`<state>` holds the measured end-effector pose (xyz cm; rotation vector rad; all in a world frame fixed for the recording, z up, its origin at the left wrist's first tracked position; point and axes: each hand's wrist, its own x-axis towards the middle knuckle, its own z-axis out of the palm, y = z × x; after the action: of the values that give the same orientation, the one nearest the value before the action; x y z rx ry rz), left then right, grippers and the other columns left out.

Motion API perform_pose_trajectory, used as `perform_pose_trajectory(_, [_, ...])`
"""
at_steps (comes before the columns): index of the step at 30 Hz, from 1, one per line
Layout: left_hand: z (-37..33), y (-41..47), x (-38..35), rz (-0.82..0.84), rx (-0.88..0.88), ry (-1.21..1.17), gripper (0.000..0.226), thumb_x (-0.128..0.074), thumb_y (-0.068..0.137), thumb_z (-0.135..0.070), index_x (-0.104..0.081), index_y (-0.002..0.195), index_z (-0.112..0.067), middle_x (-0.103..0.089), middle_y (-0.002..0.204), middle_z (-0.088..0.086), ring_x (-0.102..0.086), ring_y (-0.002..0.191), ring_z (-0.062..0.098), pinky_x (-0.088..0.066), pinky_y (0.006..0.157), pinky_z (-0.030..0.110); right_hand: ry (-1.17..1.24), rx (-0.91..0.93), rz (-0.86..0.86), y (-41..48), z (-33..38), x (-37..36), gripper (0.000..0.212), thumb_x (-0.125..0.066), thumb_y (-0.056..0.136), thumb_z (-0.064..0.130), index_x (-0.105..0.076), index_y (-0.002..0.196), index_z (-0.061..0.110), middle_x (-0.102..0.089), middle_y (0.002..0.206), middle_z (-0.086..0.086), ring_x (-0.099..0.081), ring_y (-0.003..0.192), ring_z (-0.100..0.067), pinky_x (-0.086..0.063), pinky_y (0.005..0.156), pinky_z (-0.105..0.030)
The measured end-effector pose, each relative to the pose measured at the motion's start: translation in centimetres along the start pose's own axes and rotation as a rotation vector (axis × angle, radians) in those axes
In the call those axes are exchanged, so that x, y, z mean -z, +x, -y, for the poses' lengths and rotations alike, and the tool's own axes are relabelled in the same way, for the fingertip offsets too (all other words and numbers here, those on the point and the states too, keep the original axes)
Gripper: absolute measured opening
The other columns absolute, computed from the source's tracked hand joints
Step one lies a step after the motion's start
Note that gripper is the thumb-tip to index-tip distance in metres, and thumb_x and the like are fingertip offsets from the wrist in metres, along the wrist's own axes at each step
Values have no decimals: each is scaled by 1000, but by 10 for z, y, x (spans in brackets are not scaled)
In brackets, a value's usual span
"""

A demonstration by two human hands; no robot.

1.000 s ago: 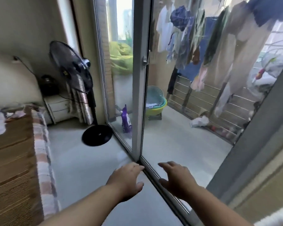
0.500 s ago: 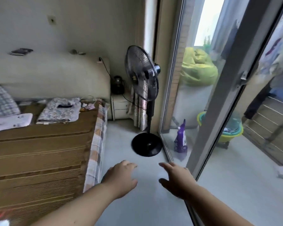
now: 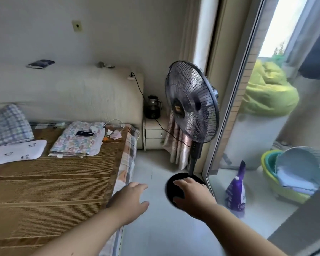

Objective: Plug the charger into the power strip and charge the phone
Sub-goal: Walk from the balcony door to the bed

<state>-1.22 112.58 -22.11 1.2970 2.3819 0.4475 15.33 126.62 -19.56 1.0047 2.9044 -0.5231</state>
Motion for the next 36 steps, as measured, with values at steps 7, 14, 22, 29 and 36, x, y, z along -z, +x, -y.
perform_pose_trajectory(7, [23, 151, 48, -67, 146, -66, 63, -50, 77, -42, -40, 138, -28, -39, 145, -3, -45, 127, 17, -40, 105, 34, -24, 118, 100, 185, -11, 27, 56, -54, 85, 42, -36, 137, 33, -45, 140, 2, -48, 124, -24, -35, 107, -42])
perform_pose_trajectory(14, [43, 269, 103, -178, 243, -146, 56, -56, 81, -33, -44, 136, -26, -42, 144, 1, -46, 127, 20, -41, 103, 30, -79, 239, 156, 348, 7, 59, 56, -54, 85, 43, -36, 137, 32, -46, 140, -2, -48, 124, -27, -36, 107, -43])
perform_pose_trajectory(22, [131, 406, 156, -195, 276, -155, 56, -57, 85, -33, -42, 138, -24, -43, 143, 2, -49, 124, 20, -42, 103, 30, -93, 311, 173, 529, 51, 52, 52, -56, 85, 44, -42, 133, 31, -45, 143, 0, -50, 123, -25, -41, 106, -40])
perform_pose_trajectory(29, [225, 510, 237, -227, 306, -124, 55, -55, 86, -37, -39, 138, -33, -42, 144, -3, -49, 125, 17, -44, 100, 30, -97, 331, 213, 687, 118, 52, 50, -56, 83, 43, -46, 131, 31, -49, 140, -1, -56, 117, -25, -45, 102, -37])
perform_pose_trajectory(36, [304, 572, 274, -230, 449, -148, 59, -50, 87, -42, -34, 141, -27, -36, 149, -1, -45, 129, 19, -42, 102, 35, -152, 441, 283, 813, 177, 41, 51, -55, 82, 43, -45, 131, 34, -50, 139, -1, -55, 118, -23, -46, 99, -35])
